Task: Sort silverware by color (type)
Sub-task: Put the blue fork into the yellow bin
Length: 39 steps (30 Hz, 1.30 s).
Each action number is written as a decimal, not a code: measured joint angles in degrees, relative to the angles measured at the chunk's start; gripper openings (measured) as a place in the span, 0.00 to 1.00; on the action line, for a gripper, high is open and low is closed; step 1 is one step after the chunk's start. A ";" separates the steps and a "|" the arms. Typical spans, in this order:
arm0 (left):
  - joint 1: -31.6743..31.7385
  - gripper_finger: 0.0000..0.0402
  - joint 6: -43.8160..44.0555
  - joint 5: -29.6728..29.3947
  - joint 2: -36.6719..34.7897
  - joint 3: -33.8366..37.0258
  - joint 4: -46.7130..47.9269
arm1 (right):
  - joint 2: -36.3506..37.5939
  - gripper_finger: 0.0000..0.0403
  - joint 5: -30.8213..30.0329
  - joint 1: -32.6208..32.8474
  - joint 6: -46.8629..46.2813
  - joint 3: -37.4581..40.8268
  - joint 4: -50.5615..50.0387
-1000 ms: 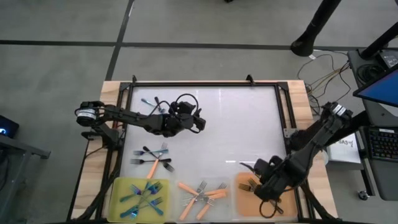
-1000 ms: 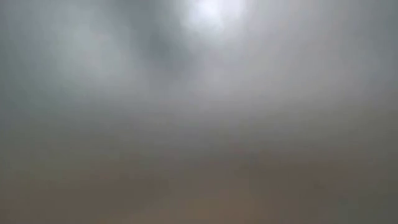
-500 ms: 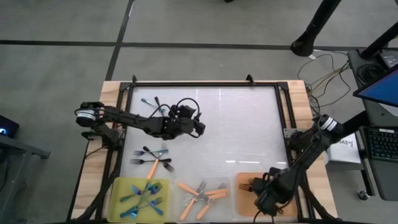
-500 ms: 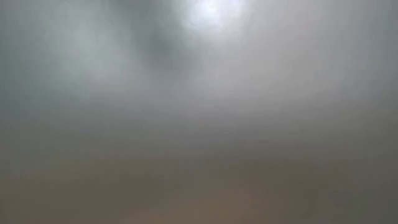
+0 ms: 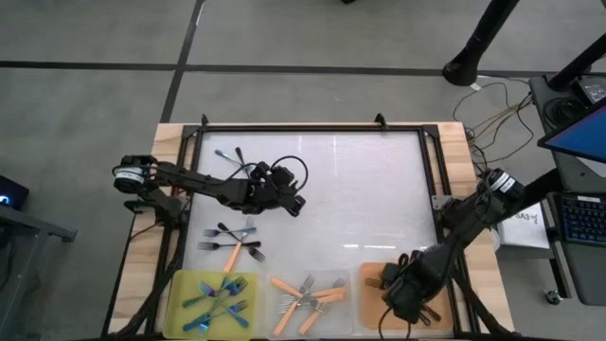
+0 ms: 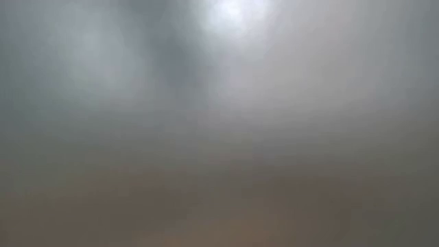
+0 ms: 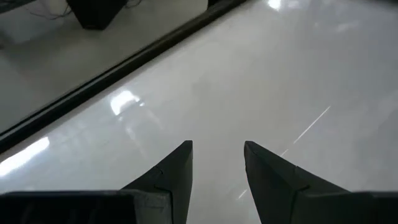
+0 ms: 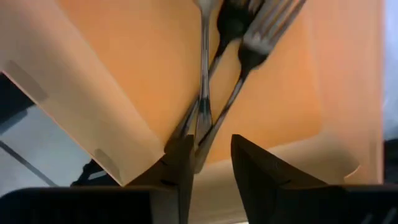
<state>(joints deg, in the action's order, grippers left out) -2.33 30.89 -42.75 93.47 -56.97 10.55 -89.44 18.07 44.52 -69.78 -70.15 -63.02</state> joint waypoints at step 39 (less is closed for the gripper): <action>37.44 0.31 -64.14 22.79 -2.76 -0.35 39.76 | 6.79 0.20 -15.70 -44.95 54.07 -7.06 -1.19</action>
<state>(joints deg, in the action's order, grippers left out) 35.11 -33.25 -19.96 90.72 -57.32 50.31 -82.65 2.37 -0.43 -15.70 -77.21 -64.20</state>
